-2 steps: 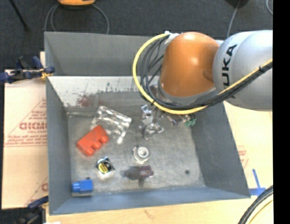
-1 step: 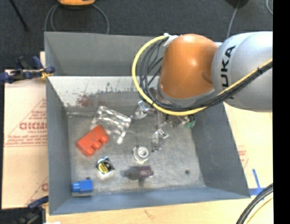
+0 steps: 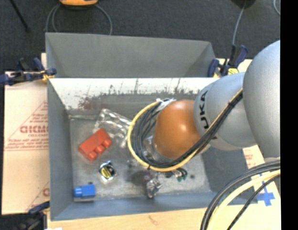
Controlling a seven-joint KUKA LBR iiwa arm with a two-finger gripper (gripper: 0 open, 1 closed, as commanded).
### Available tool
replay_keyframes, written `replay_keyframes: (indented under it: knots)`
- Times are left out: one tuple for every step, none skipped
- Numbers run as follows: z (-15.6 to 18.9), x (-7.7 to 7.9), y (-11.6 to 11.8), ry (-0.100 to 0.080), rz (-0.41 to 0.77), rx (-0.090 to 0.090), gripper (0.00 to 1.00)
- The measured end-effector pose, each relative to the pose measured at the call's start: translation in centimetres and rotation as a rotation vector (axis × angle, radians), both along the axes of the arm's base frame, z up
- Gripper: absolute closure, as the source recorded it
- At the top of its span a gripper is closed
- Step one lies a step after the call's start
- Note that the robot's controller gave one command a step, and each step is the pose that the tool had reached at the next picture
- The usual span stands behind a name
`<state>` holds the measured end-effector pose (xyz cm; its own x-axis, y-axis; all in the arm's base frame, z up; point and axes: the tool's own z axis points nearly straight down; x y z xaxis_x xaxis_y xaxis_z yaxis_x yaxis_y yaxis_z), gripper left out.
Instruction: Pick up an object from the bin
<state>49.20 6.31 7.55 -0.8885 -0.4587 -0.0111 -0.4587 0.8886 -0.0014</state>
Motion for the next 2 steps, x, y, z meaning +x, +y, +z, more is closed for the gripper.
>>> replay_keyframes:
  knots:
    - [0.3,0.1,0.0,0.003,0.002,-0.002,1.0]
    - [7.0,1.3,-1.0,0.003,0.156,-0.004,1.0]
